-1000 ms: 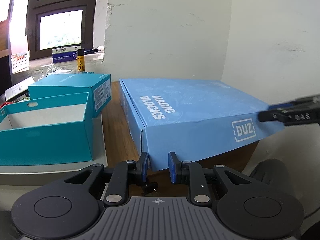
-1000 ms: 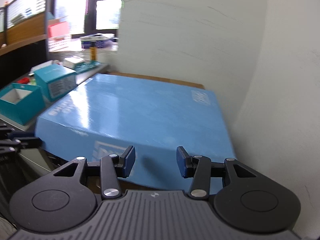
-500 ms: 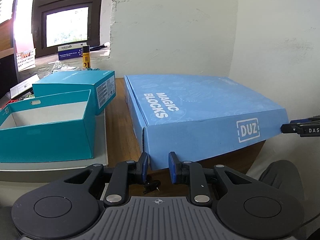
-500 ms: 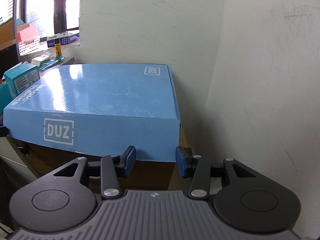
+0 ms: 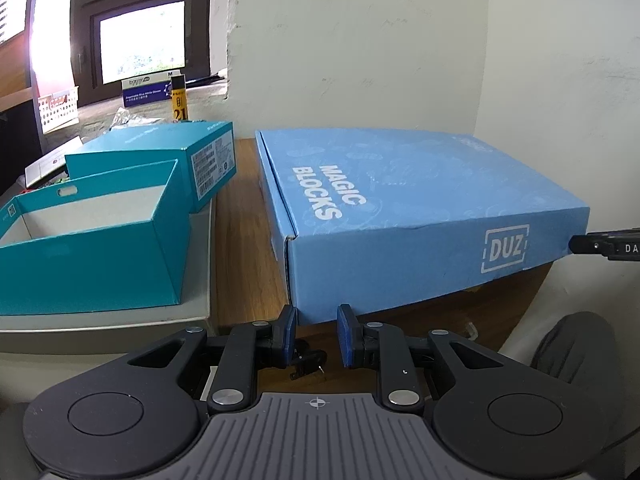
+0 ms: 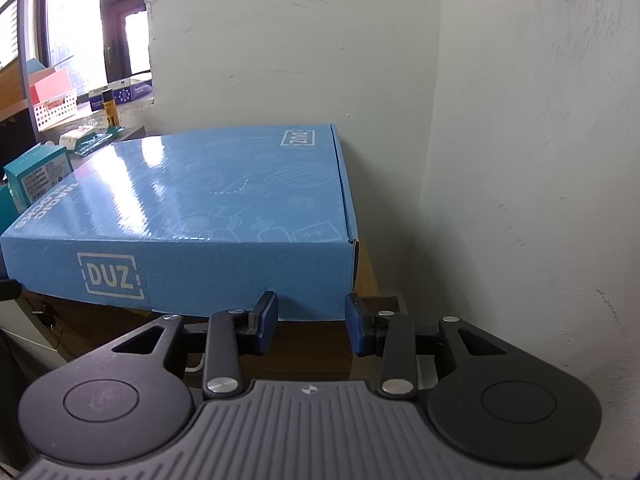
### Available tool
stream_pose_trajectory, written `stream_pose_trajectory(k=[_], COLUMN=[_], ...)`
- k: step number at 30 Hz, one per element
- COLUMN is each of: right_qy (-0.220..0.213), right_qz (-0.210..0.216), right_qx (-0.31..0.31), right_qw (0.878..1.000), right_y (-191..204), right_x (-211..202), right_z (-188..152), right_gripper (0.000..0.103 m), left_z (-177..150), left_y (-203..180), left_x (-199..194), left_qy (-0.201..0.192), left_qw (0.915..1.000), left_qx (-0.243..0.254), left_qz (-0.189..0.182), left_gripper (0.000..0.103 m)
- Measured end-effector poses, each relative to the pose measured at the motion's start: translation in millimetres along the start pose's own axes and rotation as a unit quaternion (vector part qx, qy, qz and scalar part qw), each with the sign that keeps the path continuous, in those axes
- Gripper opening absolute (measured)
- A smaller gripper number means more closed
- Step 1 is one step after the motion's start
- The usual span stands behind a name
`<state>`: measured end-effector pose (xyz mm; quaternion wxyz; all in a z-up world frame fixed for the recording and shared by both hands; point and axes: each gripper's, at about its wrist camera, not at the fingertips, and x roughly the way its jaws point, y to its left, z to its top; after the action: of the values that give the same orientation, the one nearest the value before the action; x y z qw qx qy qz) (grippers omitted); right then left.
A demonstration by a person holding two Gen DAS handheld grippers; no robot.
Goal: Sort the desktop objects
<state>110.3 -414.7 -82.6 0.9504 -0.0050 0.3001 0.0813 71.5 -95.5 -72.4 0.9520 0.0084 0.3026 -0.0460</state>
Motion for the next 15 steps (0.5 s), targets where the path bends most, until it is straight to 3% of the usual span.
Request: stream_pose_trajectory(k=[15], right_qy=[-0.017], right_qz=[0.001], right_qx=[-0.001], right_qw=[1.0], right_y=[-4], right_x=[0], right_z=[-1], right_gripper=[0.042], left_z=[6], left_y=[-12], left_x=[-15], left_qy=[-0.015], left_qw=[0.9997], left_qx=[0.002], left_qz=[-0.021], left_gripper=[0.025])
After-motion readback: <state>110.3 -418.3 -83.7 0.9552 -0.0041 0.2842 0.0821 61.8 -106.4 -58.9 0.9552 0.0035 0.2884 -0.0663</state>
